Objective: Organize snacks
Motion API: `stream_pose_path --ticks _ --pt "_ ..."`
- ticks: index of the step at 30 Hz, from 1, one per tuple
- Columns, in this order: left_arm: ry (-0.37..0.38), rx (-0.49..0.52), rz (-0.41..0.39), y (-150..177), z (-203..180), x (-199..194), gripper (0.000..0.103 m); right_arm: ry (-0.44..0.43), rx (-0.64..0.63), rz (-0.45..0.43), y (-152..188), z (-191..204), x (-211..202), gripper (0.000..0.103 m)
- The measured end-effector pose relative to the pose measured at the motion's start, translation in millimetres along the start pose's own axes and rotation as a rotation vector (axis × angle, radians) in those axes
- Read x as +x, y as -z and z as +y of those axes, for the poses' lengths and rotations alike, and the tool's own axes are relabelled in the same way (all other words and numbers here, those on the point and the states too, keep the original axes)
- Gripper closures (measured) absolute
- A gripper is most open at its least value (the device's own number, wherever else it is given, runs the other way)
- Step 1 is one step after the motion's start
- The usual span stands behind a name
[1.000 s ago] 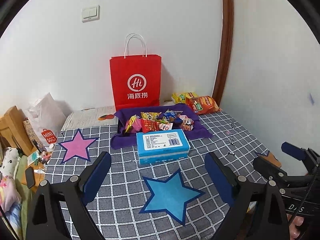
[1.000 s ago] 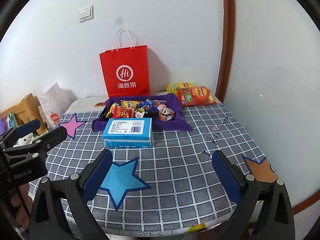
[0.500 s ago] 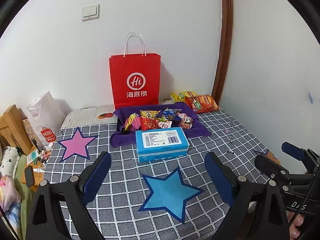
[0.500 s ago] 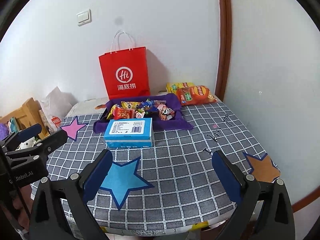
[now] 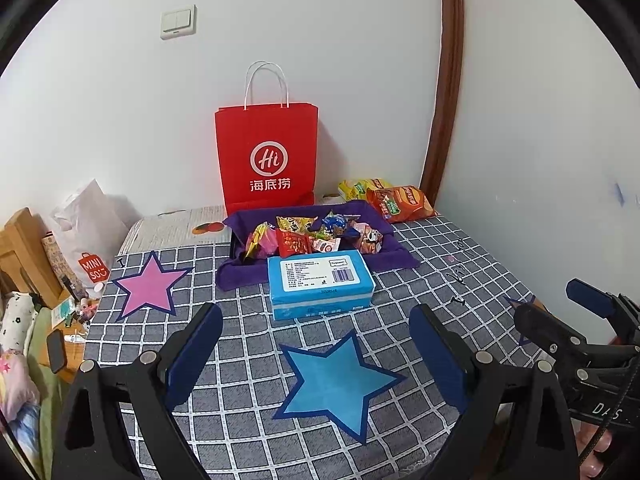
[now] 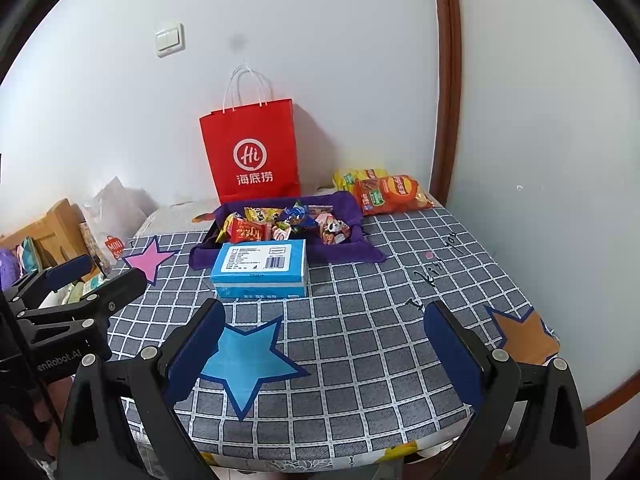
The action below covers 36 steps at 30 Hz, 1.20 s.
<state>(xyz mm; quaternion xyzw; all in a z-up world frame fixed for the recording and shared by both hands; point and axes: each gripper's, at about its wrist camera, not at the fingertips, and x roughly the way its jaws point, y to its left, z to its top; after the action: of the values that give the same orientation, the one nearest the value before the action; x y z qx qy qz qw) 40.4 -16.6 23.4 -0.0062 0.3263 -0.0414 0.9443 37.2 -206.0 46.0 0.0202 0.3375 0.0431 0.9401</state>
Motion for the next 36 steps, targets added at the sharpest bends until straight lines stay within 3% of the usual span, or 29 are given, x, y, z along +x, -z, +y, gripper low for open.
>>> stream_pose_path --ticks 36 --pt "0.004 0.003 -0.001 -0.4 -2.0 -1.1 0.009 -0.007 0.004 -0.014 -1.1 3.0 -6.1 0.004"
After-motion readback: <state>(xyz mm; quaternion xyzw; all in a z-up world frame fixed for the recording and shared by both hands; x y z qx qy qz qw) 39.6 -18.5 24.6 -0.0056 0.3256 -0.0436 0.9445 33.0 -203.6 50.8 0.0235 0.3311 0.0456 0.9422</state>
